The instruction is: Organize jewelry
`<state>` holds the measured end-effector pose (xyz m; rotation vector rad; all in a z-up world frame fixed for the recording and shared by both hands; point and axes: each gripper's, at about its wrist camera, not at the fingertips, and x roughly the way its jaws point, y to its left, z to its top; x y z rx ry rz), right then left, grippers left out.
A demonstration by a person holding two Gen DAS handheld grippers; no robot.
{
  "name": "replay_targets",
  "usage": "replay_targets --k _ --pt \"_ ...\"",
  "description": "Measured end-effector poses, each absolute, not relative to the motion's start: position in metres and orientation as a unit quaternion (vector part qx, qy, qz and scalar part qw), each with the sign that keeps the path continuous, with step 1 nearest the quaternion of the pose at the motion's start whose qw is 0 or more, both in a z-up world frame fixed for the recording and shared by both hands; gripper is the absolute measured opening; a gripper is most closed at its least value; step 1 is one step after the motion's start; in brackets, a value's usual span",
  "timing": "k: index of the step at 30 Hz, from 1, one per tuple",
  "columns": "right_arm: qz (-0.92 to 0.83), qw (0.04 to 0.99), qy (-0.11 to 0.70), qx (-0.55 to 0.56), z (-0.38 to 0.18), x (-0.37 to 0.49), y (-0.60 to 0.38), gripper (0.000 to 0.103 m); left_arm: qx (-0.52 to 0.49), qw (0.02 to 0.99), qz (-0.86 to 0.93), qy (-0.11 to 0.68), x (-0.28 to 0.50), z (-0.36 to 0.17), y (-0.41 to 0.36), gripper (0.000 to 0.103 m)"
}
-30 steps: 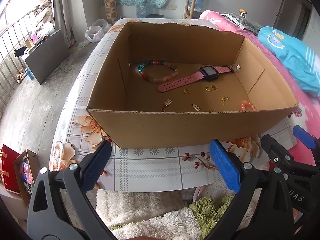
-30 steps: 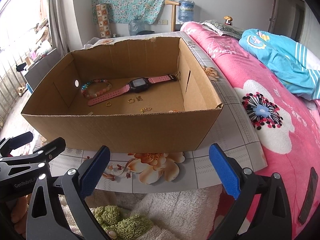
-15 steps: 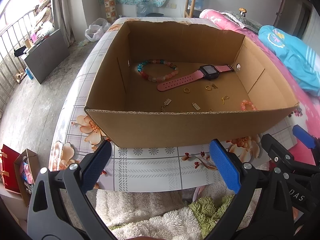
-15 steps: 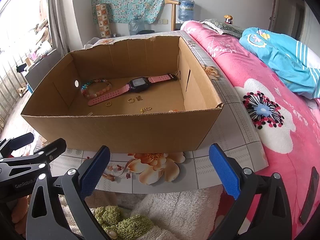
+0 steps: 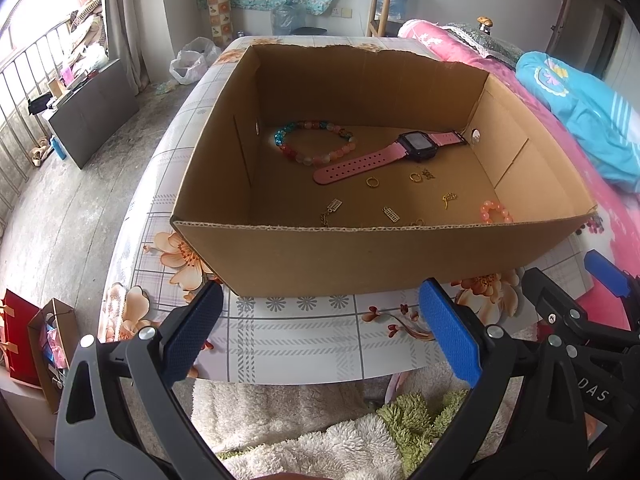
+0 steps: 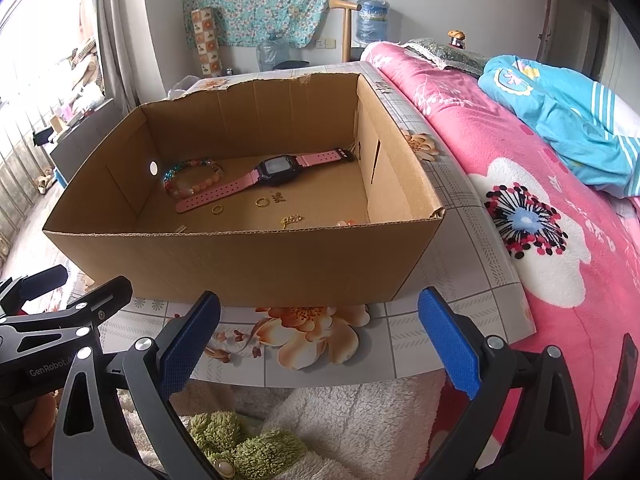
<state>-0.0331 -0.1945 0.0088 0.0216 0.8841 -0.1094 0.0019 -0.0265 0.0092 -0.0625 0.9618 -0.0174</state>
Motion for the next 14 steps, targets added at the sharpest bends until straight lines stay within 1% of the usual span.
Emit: replay_targets --k 14 --pt "-0.053 0.902 0.428 0.011 0.0096 -0.0316 -0.1945 0.097 -0.034 0.884 -0.006 0.467 0.0020 0.0090 -0.0245 0.095"
